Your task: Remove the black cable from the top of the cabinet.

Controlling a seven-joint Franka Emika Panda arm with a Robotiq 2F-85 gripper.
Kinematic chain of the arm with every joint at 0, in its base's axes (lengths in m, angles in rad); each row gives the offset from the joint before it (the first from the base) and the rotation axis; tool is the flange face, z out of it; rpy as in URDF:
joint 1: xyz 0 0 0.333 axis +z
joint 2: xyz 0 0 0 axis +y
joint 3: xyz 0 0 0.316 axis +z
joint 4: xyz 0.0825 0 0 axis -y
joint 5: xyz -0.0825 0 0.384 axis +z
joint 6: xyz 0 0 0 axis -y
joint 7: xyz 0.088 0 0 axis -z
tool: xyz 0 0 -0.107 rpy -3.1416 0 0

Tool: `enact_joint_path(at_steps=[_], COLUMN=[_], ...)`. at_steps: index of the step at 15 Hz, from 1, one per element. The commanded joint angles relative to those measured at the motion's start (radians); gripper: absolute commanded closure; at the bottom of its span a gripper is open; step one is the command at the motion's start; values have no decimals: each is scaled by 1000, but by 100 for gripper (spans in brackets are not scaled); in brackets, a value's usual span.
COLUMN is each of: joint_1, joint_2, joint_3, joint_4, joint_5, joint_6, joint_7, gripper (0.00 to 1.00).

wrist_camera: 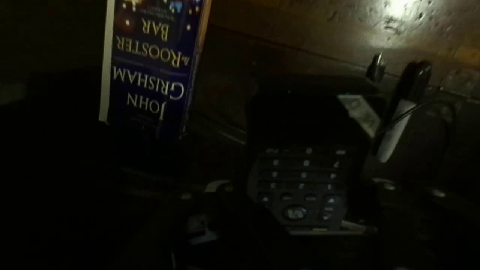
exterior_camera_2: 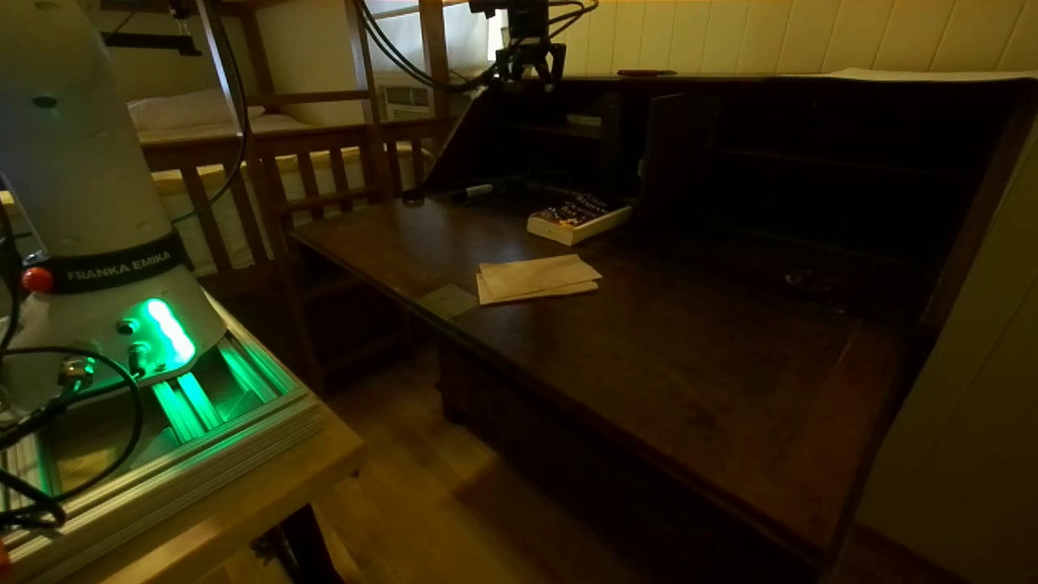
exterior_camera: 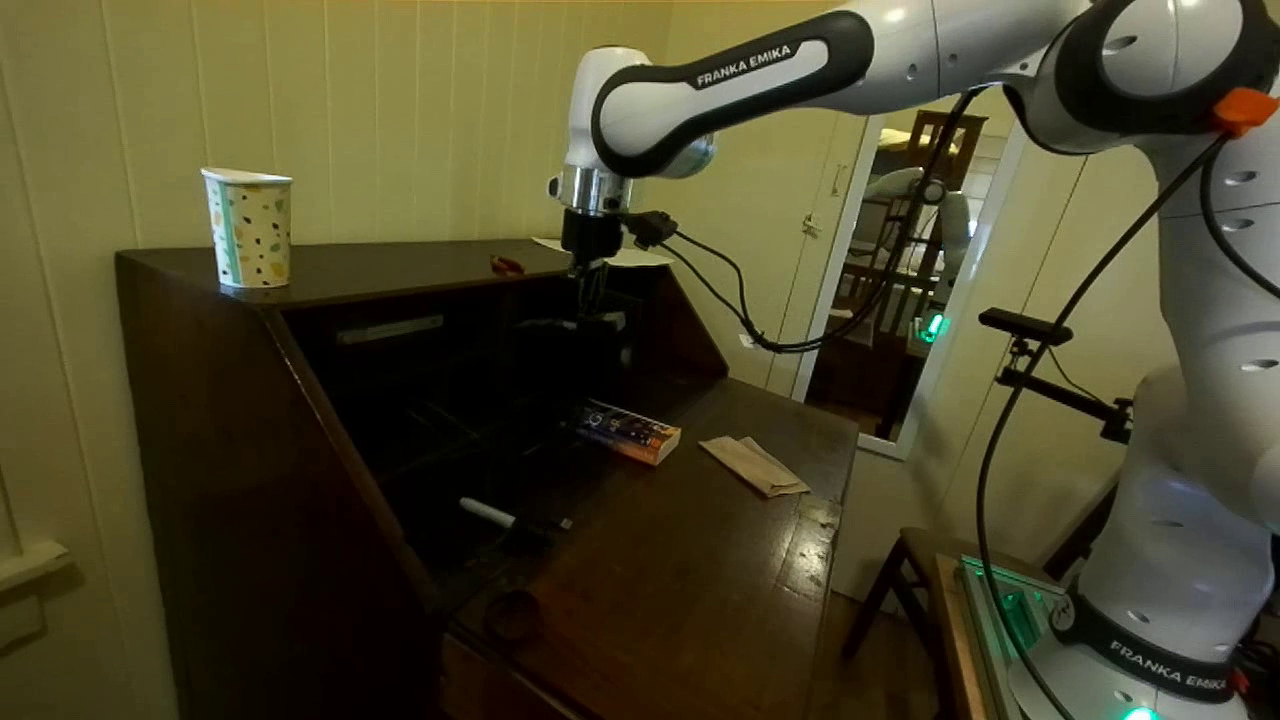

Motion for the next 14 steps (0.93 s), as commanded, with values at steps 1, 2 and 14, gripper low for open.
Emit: enact_joint_path(at_steps=[1,2,14], joint_1=[1,0,-31], joint_2=[33,46,252], joint_3=[-1,-1,12], joint_4=[10,19,274], joint_5=[11,10,58], joint_6=[151,178,219], joint_7=[9,3,-14], gripper=[64,64,64])
